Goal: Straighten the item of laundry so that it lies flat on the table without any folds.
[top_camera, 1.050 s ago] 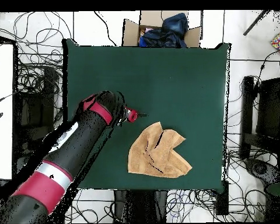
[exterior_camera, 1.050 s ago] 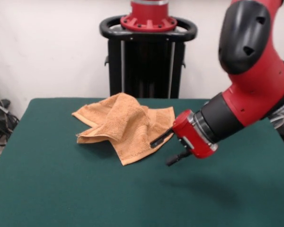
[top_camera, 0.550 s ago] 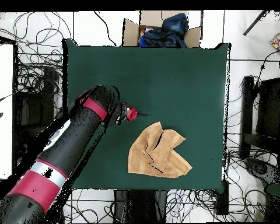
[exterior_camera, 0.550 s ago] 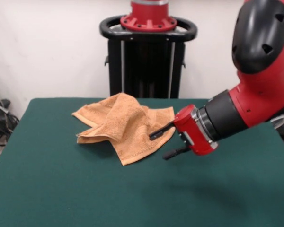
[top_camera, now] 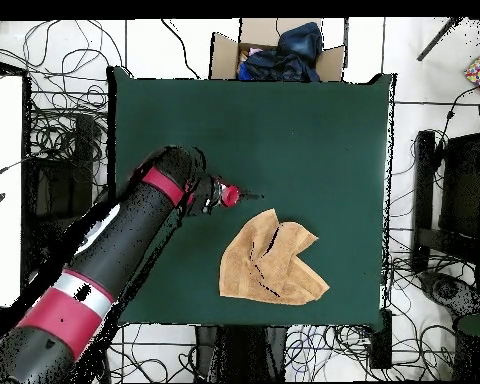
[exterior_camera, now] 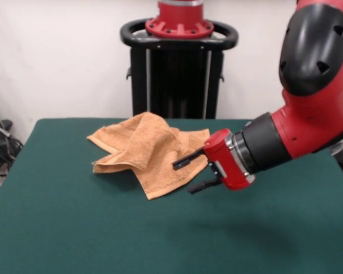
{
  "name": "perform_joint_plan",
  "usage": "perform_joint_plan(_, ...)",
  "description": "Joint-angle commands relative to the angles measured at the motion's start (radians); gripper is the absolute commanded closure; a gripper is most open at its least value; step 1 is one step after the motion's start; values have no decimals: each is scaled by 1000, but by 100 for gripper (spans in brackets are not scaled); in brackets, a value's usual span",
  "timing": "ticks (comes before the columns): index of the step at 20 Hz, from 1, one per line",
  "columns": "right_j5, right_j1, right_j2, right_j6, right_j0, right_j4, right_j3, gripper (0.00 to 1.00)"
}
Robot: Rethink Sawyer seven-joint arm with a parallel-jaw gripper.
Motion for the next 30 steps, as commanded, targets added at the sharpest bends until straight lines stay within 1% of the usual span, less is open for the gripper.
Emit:
perform_joint_plan(1,-44,88,60,355,-2,57,-11,0)
perform_joint_plan(3,-117,99,90,381,-11,83,2,0)
perform_joint_plan(5,-131,105,142,376,-35,120,13,0)
perform_joint_plan(7,-168,117,166,376,-52,142,18,0)
perform_joint_plan(10,-174,126,203,370,-73,189,34,0)
perform_joint_plan(15,-213,143,241,354,-94,244,51,0)
perform_joint_plan(19,-242,171,215,356,-90,243,38,0)
perform_joint_plan(21,-216,187,194,333,-90,229,17,0)
perform_joint_plan(25,-182,200,165,332,-85,218,1,0)
perform_joint_plan(30,-97,195,171,329,-92,229,-1,0)
